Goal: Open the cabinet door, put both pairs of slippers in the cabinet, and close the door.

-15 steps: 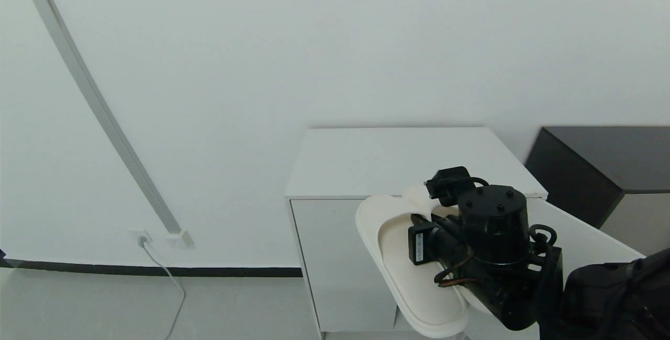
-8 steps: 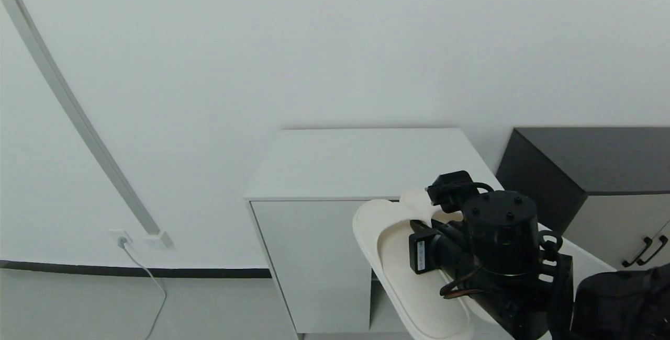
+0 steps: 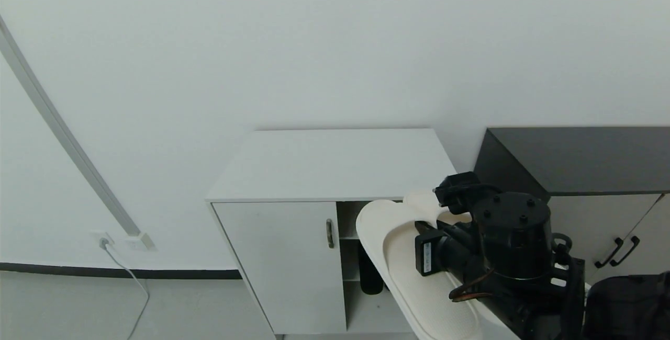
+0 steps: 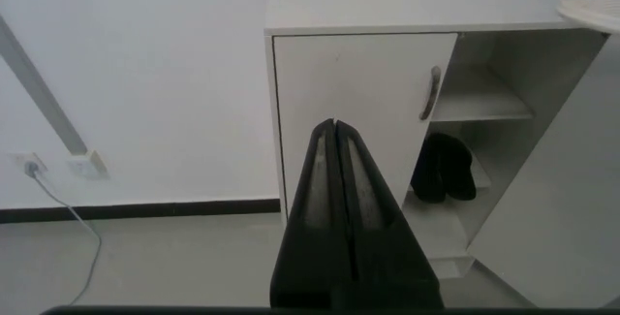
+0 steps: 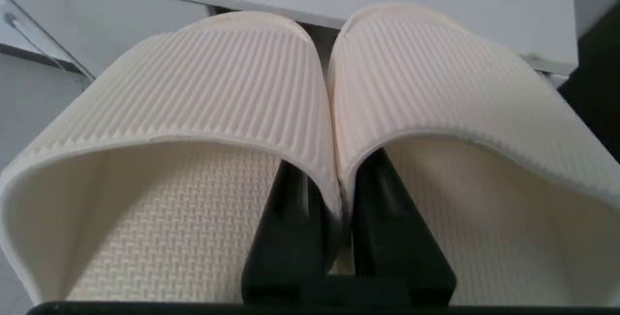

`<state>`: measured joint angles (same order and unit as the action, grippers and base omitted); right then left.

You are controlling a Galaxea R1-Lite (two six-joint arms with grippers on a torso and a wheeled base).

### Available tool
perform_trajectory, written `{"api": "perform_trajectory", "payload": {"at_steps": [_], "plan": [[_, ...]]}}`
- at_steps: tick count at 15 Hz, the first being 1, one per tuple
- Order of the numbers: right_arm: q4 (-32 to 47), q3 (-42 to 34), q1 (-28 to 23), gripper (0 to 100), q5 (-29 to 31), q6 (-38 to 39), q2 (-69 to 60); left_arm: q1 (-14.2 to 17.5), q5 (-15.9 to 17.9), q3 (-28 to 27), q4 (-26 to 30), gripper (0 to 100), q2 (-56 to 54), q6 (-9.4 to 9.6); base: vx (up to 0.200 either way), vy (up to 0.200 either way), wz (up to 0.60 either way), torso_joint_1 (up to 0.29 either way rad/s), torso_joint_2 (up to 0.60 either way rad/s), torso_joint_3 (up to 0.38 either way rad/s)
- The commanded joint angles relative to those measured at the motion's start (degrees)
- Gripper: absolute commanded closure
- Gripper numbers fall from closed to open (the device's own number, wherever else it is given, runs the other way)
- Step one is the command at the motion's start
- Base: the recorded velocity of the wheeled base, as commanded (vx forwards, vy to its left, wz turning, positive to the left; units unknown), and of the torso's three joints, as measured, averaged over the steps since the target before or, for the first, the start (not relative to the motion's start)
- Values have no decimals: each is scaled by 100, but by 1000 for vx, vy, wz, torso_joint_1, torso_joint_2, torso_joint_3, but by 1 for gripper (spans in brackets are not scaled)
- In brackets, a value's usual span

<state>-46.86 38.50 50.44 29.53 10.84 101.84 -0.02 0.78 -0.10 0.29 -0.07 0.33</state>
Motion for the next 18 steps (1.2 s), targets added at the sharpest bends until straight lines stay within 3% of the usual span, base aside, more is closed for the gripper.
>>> {"api": "perform_trajectory", "payload": {"at_steps": [1, 18], "plan": [[-7, -35, 0, 100, -8, -3, -6, 2, 1, 1, -3, 100, 7, 2, 0, 0, 0, 0, 0, 0], [-104, -413, 247, 100, 36, -55, -112, 2, 1, 1, -3, 100, 7, 2, 0, 0, 0, -6, 15, 8]]}}
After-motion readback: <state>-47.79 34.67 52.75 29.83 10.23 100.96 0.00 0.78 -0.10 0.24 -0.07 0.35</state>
